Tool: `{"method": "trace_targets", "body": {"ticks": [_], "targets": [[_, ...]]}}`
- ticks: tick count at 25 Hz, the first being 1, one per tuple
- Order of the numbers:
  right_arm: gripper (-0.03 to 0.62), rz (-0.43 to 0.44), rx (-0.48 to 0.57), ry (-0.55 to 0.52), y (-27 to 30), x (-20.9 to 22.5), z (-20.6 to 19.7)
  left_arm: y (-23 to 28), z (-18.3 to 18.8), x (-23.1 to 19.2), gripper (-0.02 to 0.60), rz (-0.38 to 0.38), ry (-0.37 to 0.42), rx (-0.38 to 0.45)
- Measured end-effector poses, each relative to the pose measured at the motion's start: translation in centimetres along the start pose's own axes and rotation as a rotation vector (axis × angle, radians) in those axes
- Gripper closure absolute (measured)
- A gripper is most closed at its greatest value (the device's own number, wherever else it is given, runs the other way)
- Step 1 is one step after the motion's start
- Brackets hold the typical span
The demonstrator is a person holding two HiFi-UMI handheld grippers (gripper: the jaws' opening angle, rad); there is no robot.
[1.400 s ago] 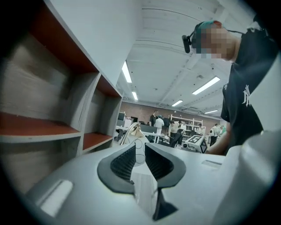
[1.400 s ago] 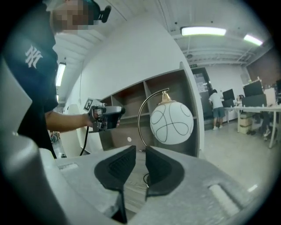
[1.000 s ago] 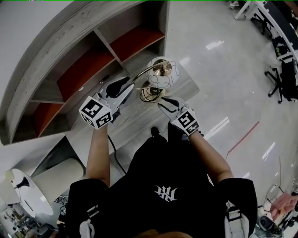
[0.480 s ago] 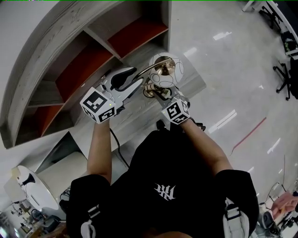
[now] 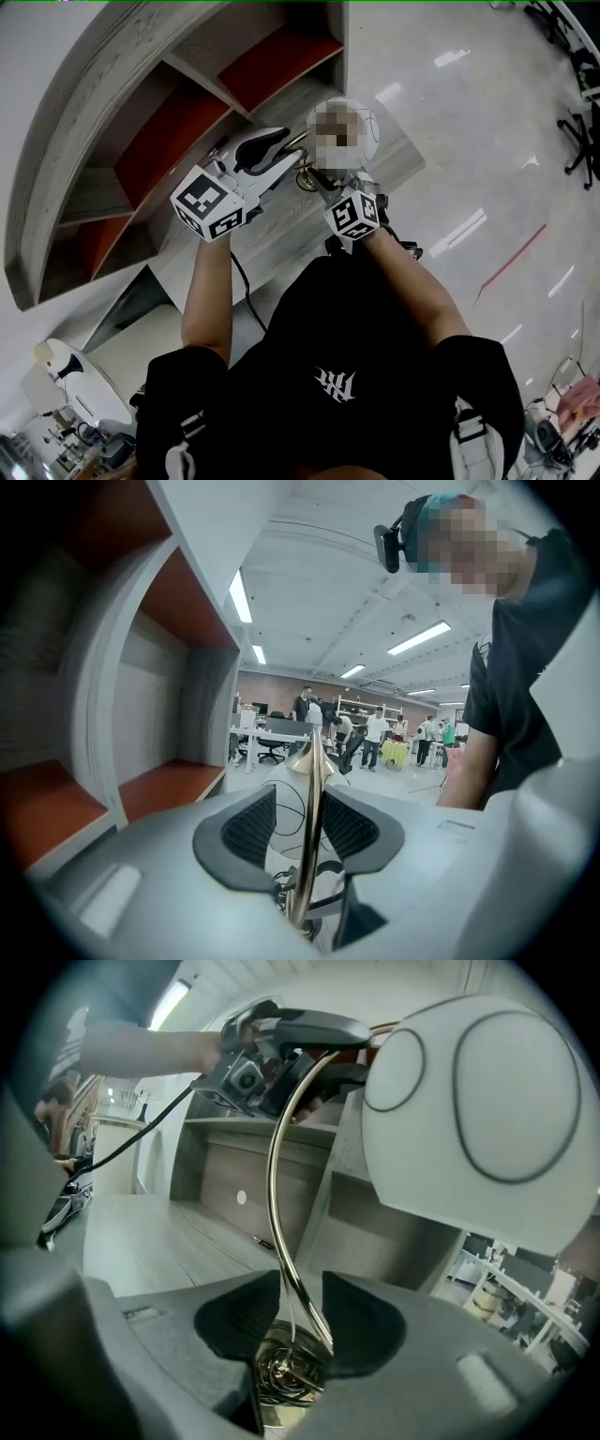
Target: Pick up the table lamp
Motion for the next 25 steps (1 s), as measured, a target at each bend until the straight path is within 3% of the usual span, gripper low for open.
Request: {"method": "trace_targets", "body": {"ticks": [11,18,25], "targets": [[0.459,-0.038,-0.004,-0.071,0.7,-0.8,0.3,0.7,0.3,0.1,0.457,-0.03,-0.002,0.016],[0.499,-0.055,0.007,-0.103,1.1,-1.7,0.5,0.8,0.4,0.2,0.482,-0.041,0.003,0.015],[0.517,-0.074,0.004,-0.114,1.1,-1.9,0.8,0.9,0.5,0.7,0.532,-0.056,0.001,0.02]]}}
Point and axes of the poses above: the fingertips, and each gripper's own axes: y forward along the fingers, x to its right, z out of its top, the point moved 6 cm from there along -y, backward along the fingers, and after that the axes turned 15 degrees about y, right-handed, at the moved point
